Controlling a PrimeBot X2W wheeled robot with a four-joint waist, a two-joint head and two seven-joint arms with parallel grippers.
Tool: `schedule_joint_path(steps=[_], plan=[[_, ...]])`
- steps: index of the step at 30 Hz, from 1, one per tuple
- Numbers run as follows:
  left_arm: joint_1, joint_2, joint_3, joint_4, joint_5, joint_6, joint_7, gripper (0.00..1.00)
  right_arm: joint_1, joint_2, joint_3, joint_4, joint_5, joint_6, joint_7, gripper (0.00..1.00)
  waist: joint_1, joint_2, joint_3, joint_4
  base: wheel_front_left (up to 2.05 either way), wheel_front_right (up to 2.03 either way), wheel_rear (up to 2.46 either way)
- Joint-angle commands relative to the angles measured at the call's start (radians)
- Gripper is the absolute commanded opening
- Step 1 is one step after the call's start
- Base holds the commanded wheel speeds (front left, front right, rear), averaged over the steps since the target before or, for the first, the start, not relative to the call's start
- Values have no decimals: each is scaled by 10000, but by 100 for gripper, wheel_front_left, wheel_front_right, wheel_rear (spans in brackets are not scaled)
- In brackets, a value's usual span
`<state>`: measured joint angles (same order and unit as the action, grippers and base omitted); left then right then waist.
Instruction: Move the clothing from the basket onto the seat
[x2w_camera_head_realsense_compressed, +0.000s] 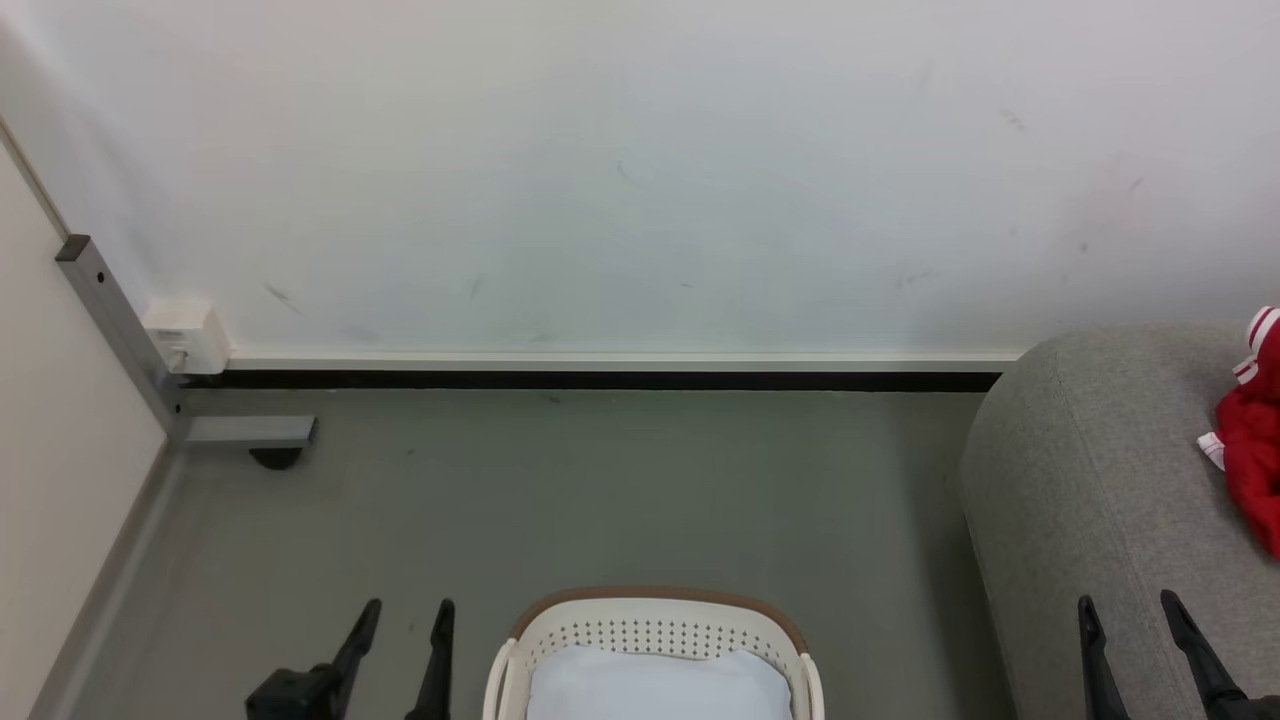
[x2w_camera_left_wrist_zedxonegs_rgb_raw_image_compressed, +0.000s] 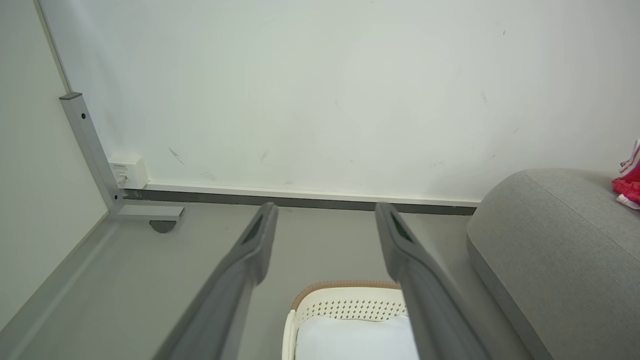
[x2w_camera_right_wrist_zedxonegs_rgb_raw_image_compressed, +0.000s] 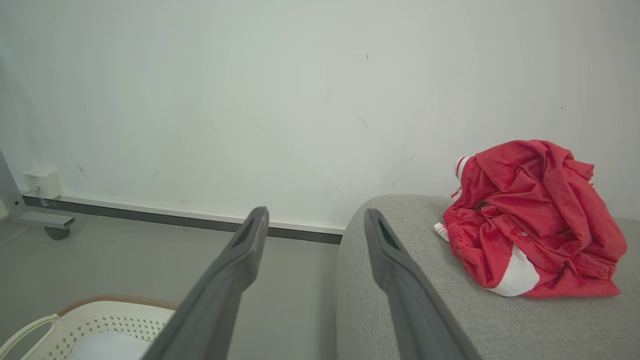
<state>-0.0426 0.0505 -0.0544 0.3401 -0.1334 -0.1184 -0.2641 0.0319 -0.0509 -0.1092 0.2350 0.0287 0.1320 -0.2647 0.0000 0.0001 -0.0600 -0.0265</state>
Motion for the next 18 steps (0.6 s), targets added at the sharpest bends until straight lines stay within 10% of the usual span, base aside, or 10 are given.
schedule_joint_path(steps=[1,7,8,18], plan=[[-75,27,41,-51,106,-22,-4,100,-74,-2,-55,2,-52,-26,9,100,0,-1,7,2,0,0,0],[-83,18,65,-86,138,-32,-4,100,-129,-2,-139,79,-28,-26,9,100,0,-1,31,-9,0,0,0],[-9,-8,51,-32,43,-17,0,0,-81,0,-119,59,1,0,0,0,0,-1,31,-7,0,0,0],[101,-63,240,312,-1098,-40,372,0,-120,99,-243,529,1185,1,416,0,1,-1,60,7,0,0,0]])
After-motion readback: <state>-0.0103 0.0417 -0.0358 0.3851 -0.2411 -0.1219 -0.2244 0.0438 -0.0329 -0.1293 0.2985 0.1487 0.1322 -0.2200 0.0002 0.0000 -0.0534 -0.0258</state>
